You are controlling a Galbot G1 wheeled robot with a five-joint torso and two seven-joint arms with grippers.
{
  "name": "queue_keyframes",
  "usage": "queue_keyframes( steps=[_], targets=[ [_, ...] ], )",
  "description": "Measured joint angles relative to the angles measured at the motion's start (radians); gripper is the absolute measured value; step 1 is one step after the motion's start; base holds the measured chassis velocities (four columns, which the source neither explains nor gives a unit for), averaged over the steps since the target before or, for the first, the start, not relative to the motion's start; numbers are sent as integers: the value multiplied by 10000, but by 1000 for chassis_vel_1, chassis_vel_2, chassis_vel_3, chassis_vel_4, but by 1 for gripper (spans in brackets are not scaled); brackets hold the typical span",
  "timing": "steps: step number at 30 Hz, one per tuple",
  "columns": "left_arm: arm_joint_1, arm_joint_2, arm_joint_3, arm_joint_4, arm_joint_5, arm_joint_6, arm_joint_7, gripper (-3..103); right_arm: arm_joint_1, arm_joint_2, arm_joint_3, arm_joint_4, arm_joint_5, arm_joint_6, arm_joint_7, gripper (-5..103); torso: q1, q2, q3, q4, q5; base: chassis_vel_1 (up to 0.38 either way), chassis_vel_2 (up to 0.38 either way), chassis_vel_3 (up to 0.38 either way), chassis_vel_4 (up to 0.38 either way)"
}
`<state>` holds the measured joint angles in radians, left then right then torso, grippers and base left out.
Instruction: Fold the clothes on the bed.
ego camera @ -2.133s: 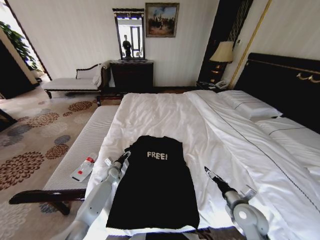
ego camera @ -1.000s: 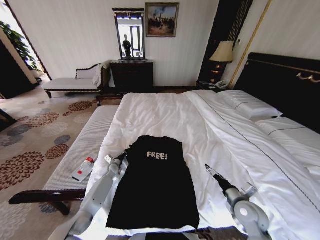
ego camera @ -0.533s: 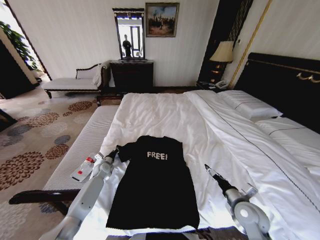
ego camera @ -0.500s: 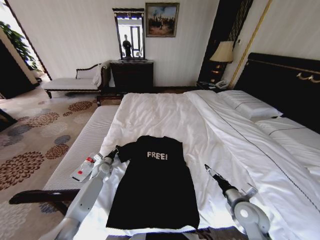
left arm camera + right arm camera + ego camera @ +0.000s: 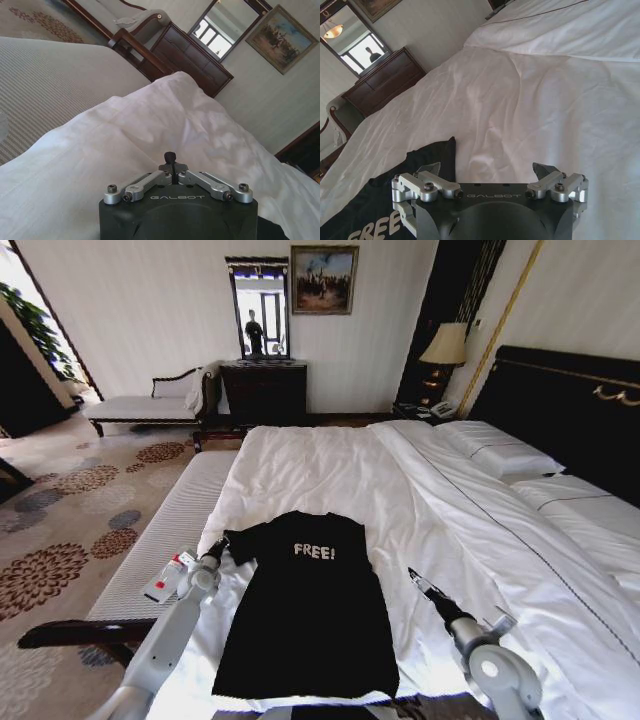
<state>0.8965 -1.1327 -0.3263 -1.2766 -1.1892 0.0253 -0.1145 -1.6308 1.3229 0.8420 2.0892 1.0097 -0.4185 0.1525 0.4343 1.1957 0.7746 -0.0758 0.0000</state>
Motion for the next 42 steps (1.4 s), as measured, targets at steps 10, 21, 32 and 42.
queue_keyframes(
  steps=[10,21,32,42],
  targets=[
    [-216,-105,430,-442,1629,-410,-183,0,-16,14,-60,23,-7,9,-16,100,0,0,0,2,1,0,0,0,0],
    [-512,-93,2278,-1415,7222,-986,-656,0,93,-155,-174,-97,63,0,-21,100,0,0,0,0,0,0,0,0,0],
    [-839,-63,4200,-858,8577,-968,-747,0,39,-135,-48,-75,102,-1,-86,100,0,0,0,2,0,0,0,0,0],
    [-1681,-593,5533,354,8653,-966,-946,0,-23,-102,8,6,93,3,-110,100,1,-1,1,0,-1,0,0,0,0]
  ],
)
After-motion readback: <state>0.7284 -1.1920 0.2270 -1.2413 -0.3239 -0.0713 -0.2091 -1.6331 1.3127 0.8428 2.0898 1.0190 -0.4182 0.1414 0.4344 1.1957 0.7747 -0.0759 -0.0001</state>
